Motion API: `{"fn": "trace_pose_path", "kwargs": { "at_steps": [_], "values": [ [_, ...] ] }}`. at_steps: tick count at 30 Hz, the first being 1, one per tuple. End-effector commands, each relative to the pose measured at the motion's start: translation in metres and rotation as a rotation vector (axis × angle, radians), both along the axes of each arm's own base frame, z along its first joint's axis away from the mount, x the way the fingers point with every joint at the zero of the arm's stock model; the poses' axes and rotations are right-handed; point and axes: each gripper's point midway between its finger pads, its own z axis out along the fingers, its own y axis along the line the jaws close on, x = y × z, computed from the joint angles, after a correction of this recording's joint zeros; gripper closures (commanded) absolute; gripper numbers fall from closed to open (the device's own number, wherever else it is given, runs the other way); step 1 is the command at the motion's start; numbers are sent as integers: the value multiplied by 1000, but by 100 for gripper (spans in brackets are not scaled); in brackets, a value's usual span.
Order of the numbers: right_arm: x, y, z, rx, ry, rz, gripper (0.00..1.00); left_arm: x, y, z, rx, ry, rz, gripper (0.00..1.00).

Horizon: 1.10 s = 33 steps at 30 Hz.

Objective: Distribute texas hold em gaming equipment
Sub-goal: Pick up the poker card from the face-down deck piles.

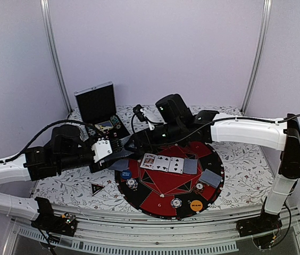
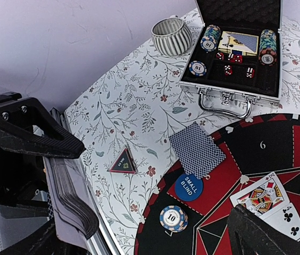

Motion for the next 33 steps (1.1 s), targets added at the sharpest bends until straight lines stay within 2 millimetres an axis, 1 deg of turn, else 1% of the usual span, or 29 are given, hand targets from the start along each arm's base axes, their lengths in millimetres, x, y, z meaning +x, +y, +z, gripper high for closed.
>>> {"fn": "trace_pose_path", "kwargs": {
  "at_steps": [1, 3, 5, 6, 7, 9, 10, 13, 14, 16, 20, 24, 25, 26, 33],
  "values": [
    [-5, -2, 18, 13, -11, 60, 1, -1, -5, 17, -51, -35, -13, 46],
    [-17, 9, 28, 77, 3, 146, 1, -1, -5, 16, -49, -34, -13, 46],
    [-24, 17, 37, 127, 9, 194, 1, -1, -5, 16, -50, -34, -13, 46],
    [-23, 18, 40, 138, 7, 194, 0, -1, -5, 16, -50, -34, -13, 46],
    [-21, 18, 41, 139, 1, 182, 2, -1, -5, 15, -48, -33, -13, 46],
    [-15, 17, 39, 128, -11, 150, 9, -1, -5, 15, -49, -34, -13, 46],
    [-12, 15, 38, 121, -13, 135, 13, -1, -5, 16, -50, -35, -13, 46],
    [-12, 13, 33, 100, -3, 124, 42, -1, -5, 16, -52, -35, -14, 46],
    [-13, 12, 32, 97, 1, 123, 49, -1, -5, 16, -52, -35, -14, 46],
    [-14, 9, 33, 95, 6, 118, 57, -1, -5, 16, -50, -35, -14, 46],
    [-15, 3, 39, 99, 6, 107, 72, -1, -5, 15, -49, -33, -14, 46],
    [-18, 0, 42, 103, 13, 114, 93, -1, -5, 16, -50, -34, -15, 46],
    [-19, 0, 43, 105, 16, 118, 96, -1, -5, 15, -49, -33, -15, 46],
    [-19, 0, 44, 106, 19, 119, 97, -1, -5, 15, -50, -33, -15, 46],
    [-19, -12, 54, 92, -3, 92, 98, -1, -5, 16, -50, -33, -15, 46]
  ]
}}
